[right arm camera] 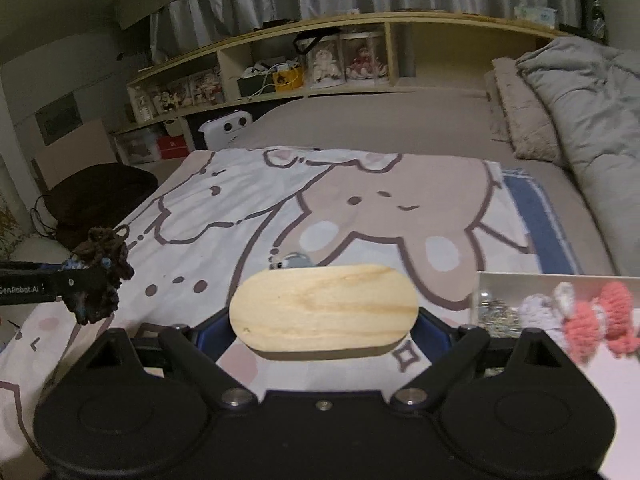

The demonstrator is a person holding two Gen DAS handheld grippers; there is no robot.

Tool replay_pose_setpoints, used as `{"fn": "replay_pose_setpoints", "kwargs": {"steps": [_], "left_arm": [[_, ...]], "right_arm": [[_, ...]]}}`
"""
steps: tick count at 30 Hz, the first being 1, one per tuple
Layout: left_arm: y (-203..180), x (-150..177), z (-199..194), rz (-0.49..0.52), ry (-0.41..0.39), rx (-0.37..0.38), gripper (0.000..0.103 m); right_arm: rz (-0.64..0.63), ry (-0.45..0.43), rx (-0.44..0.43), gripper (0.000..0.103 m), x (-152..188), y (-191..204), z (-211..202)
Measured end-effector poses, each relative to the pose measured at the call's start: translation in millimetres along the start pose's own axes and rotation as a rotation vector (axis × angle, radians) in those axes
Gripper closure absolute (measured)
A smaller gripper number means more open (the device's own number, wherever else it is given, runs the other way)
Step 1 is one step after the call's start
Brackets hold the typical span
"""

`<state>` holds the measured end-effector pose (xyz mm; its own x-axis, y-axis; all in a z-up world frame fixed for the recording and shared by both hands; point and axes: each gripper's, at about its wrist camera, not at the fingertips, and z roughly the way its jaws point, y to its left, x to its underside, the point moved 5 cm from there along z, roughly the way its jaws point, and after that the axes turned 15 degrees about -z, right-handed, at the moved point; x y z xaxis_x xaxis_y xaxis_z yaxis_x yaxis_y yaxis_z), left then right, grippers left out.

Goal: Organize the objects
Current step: 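Carry the yarn bundle with the left tool while the right tool carries the lid over the box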

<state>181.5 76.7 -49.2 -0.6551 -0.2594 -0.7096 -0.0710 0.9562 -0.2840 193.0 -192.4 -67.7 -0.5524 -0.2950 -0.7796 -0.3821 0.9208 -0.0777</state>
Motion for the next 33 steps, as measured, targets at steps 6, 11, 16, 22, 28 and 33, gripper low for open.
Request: {"fn": "replay_pose_setpoints", "kwargs": {"steps": [6, 11, 16, 22, 28, 33], "left_arm": [[-20, 6, -13, 0.015, -0.005, 0.036, 0.064], [-46, 11, -21, 0.049, -0.006, 0.059, 0.064], [-81, 15, -26, 0.098, -0.014, 0.093, 0.064], [-135, 32, -25, 0.141, 0.003, 0.167, 0.064], [-188, 57, -16, 0.162, 0.037, 0.239, 0.064], [-227, 80, -8, 0.165, 0.075, 0.297, 0.064]], "right_arm": [[0.016, 0.005, 0.056, 0.010, 14, -30, -31], [0.052, 0.015, 0.124, 0.010, 29, -69, -59], [0.061, 0.024, 0.182, 0.010, 46, -103, -85], [0.081, 0.032, 0.230, 0.010, 64, -135, -111], [0.097, 0.045, 0.260, 0.010, 83, -163, -129], [0.104, 0.066, 0.281, 0.010, 99, -184, -138]]}}
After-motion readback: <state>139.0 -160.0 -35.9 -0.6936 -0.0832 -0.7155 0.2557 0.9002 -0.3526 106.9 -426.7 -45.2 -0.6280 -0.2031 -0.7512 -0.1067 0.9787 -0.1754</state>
